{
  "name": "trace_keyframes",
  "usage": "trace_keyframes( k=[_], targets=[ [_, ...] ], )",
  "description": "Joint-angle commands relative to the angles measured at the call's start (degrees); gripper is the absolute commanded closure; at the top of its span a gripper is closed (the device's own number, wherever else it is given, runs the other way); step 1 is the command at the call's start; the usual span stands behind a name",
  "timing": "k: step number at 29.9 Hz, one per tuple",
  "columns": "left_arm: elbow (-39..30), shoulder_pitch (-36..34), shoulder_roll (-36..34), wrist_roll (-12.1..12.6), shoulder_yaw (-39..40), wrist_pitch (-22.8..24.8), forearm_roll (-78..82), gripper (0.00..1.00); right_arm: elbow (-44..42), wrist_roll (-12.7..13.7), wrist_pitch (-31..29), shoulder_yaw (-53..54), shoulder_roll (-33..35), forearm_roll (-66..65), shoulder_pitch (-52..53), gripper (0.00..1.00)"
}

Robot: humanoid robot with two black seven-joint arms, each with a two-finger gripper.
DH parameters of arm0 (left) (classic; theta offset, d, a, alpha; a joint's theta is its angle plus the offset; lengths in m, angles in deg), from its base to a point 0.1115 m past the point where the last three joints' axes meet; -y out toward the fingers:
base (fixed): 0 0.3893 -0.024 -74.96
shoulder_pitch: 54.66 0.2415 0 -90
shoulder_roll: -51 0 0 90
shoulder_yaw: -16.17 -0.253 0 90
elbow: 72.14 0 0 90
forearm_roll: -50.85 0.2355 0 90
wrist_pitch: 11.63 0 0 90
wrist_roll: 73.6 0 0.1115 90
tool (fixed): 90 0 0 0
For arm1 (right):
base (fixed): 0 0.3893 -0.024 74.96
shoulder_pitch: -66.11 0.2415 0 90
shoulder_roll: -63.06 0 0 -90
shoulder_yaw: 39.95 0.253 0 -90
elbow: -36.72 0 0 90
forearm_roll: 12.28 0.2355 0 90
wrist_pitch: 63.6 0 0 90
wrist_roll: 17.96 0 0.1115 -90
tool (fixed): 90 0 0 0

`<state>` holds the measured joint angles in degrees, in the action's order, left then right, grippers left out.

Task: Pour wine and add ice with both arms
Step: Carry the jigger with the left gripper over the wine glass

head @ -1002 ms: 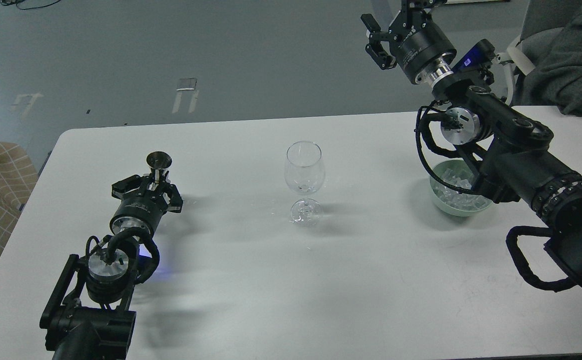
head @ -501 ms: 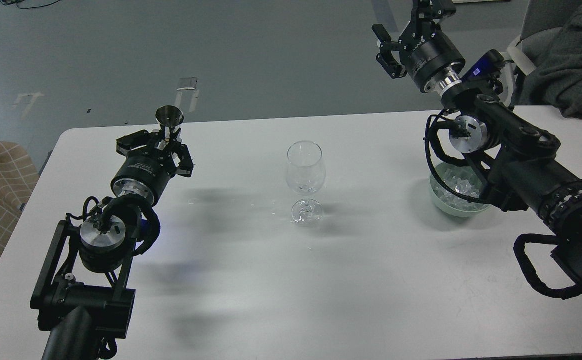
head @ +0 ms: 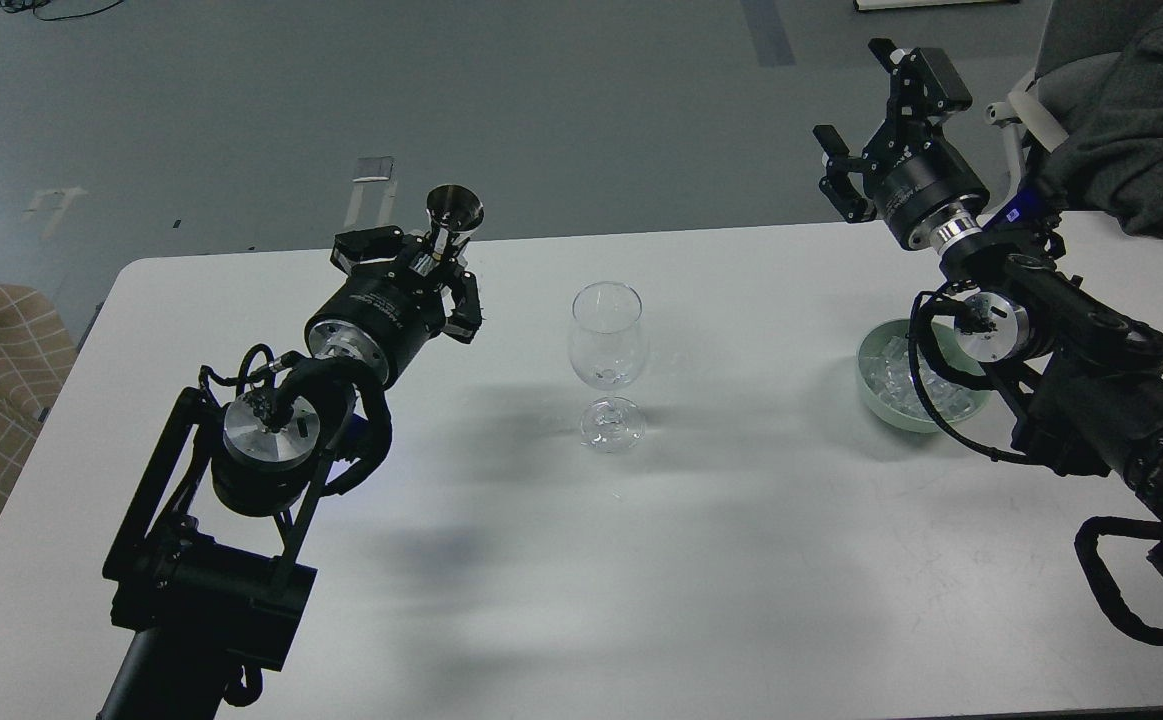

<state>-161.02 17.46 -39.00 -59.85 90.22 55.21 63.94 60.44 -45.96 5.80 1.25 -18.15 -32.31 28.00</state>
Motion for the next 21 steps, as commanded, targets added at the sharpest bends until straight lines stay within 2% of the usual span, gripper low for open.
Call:
trace_keyframes(
  k=[1,4,21],
  targets=[
    [-0.6,-0.8,0.0,1.1,-1.6,-2.7,2.0,1.0,0.0,0.0,-0.1,-0.1,0.0,0.0,-0.3,0.0],
    [-0.9,-1.1,0.0,1.3,-3.7,-4.7,3.4,1.0,0.0,0.0,-0.1,-0.1,0.0,0.0,-0.3,0.0],
    [-2.6,-3.3,0.0,1.5,-8.2,-4.8,10.0,1.0,-0.1,0.0,-0.1,-0.1,-0.1,0.0,-0.5,0.0]
  ],
)
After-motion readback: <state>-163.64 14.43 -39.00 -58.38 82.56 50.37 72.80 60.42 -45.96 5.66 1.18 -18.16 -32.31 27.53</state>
